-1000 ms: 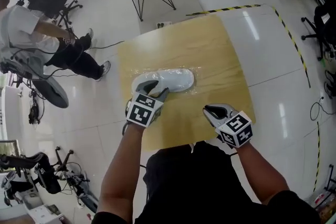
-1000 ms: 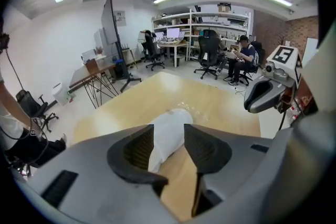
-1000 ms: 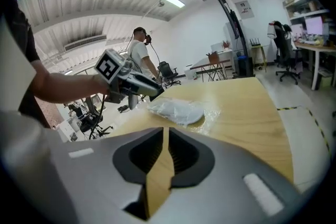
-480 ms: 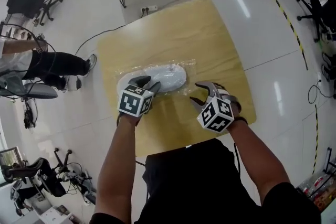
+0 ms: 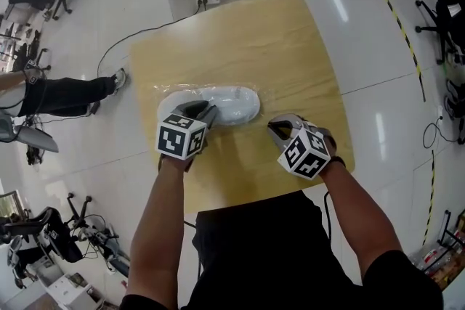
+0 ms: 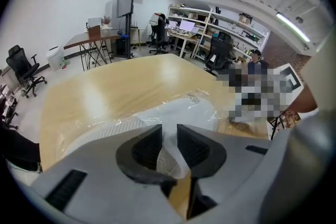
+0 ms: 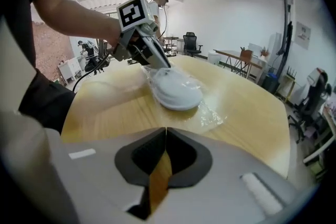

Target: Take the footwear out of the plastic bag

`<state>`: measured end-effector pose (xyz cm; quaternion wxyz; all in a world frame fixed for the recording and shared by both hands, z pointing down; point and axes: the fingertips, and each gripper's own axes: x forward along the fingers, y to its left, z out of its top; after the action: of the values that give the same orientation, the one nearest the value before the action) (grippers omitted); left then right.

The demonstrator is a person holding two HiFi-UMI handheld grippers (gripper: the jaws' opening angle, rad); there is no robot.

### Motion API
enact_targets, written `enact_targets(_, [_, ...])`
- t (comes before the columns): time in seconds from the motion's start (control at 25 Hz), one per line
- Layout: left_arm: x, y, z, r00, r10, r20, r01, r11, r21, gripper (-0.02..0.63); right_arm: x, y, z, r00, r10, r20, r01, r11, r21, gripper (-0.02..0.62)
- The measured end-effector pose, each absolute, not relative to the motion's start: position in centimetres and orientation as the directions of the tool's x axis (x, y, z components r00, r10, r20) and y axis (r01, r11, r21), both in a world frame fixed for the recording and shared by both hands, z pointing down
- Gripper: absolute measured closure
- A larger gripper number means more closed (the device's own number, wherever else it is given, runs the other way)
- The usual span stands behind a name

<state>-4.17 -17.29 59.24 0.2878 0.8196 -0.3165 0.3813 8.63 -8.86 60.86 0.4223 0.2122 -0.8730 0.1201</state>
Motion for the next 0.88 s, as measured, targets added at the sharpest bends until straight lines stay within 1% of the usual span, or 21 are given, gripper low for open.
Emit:
enact_targets(0.16, [-4.3,-16.8,59.3,0.487,-0.314,0.815,-0.750,-0.628,0.207,0.516,8.5,-7.8,60.1,-0.558,-0.314,0.768,-0.460,0.887,0.029,0.592])
enact_targets(0.32, [-4.3,-15.7,59.3,0.467,-0.327,0.821,-0.770,-0.608,0.196,0.520,8.6,-6.4,59.2,-0.567,-0.349,0.746,-0.475,0.879,0.049,0.592])
enact_targets(0.52, [-3.9,-13.7,59.4,0.463,-0.325,0.824,-0.774,-0.601,0.198,0.520,10.0,-3.5,59.6,-0.554,-0.341,0.759,-0.448,0.891,0.073,0.591])
enact_targets(0.64, [-4.0,-13.4,59.4,0.460,-0.327,0.825,-0.776,-0.599,0.195,0.520,11.6,-2.3,59.7,-0.541,-0.334,0.772,-0.453,0.889,0.067,0.594])
enact_targets(0.76, [-4.0,-13.4,59.2,0.459,-0.329,0.825,-0.779,-0.596,0.196,0.520,13.4,-2.1,59.6,-0.540,-0.324,0.777,-0.501,0.865,0.013,0.594])
enact_targets(0.88, [-3.8,-12.8,58.3,0.465,-0.333,0.820,-0.774,-0.603,0.194,0.526,13.8,-3.4,58.2,-0.611,-0.327,0.721,-0.602,0.783,-0.155,0.594])
